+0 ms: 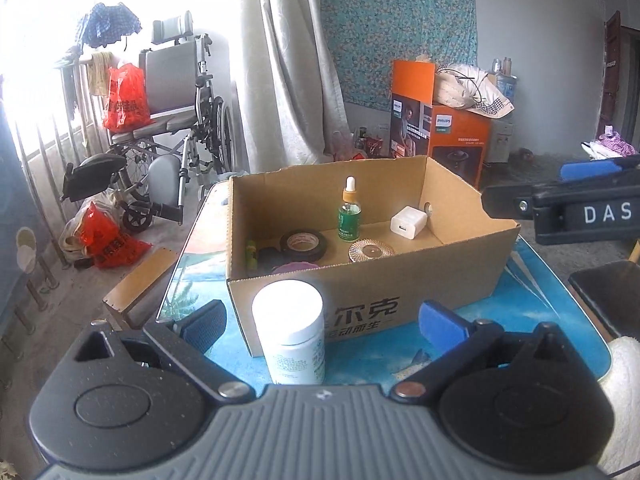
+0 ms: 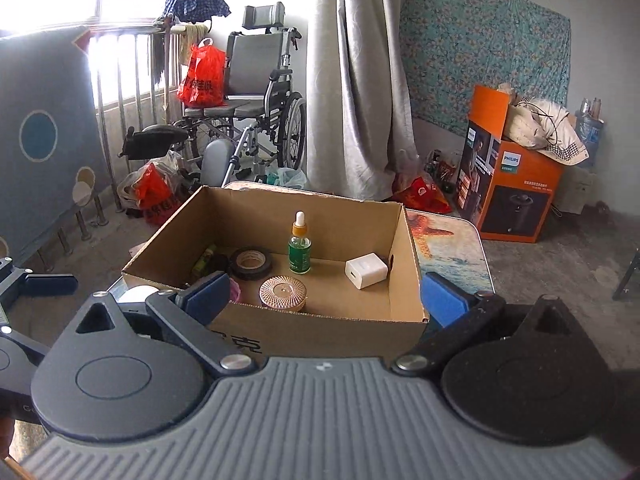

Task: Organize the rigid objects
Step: 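Withdraw the open right gripper toward the white pill bottle, then close the right gripper around the white pill bottle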

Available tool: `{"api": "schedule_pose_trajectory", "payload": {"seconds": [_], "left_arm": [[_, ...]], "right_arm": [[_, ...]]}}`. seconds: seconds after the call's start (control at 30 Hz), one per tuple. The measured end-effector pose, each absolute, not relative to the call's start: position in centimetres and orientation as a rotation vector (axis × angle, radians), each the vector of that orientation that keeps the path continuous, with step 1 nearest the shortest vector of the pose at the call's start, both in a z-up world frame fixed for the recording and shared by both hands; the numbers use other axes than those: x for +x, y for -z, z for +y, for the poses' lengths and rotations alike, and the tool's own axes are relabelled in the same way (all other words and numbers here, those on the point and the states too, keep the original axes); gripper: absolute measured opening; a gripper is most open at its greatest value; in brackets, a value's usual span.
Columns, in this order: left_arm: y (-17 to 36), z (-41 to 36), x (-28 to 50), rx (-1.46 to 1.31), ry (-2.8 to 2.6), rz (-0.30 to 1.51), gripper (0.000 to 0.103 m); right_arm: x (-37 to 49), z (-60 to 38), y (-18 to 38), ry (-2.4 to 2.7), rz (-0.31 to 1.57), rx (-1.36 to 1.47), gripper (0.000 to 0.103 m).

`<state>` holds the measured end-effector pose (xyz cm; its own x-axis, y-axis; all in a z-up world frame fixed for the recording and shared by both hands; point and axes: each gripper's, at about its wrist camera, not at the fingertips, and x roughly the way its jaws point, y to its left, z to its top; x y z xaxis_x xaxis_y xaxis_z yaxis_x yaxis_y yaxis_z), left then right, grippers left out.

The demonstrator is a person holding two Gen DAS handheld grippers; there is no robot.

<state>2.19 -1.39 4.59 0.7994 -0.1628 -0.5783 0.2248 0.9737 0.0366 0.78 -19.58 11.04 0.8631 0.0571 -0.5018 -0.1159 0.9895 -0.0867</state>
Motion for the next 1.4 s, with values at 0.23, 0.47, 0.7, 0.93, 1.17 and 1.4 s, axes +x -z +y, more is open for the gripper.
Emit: {"api": "schedule_pose_trajectory", "payload": {"seconds": [0.23, 0.47, 0.7, 0.93, 1.17, 1.4], "left_arm": [[-2.9, -0.4, 3.0, 0.091, 0.158, 0.694, 0.103], [-0.8, 1.0, 4.4, 0.021, 0.125, 0.800, 0.103], [0.4, 2.0, 4.5, -0.006, 0.097, 0.834, 0.103], [0.7, 2.1, 4.9, -0.002, 0.083, 0.843, 0.103], [1.4, 2.4, 5.5, -0.015, 0.088, 0.856, 0.103], [1.7, 2.4, 5.1, -0.024, 0.161, 0.729, 0.103]], "right_arm": [[2.0, -17.9, -10.1, -0.162, 0.580, -0.089, 0.102], [3.0, -17.9, -9.1, -0.254, 0.664, 0.048, 0.102], [3.9, -16.9, -7.8, -0.285, 0.712, 0.062, 0.102], [4.6, -15.9, -6.9, -0.316, 0.744, 0.063, 0.102], [5.6, -15.3, -6.1, -0.335, 0.765, 0.074, 0.102], [7.3, -15.3, -4.8, -0.427, 0.789, 0.209, 0.102]]}}
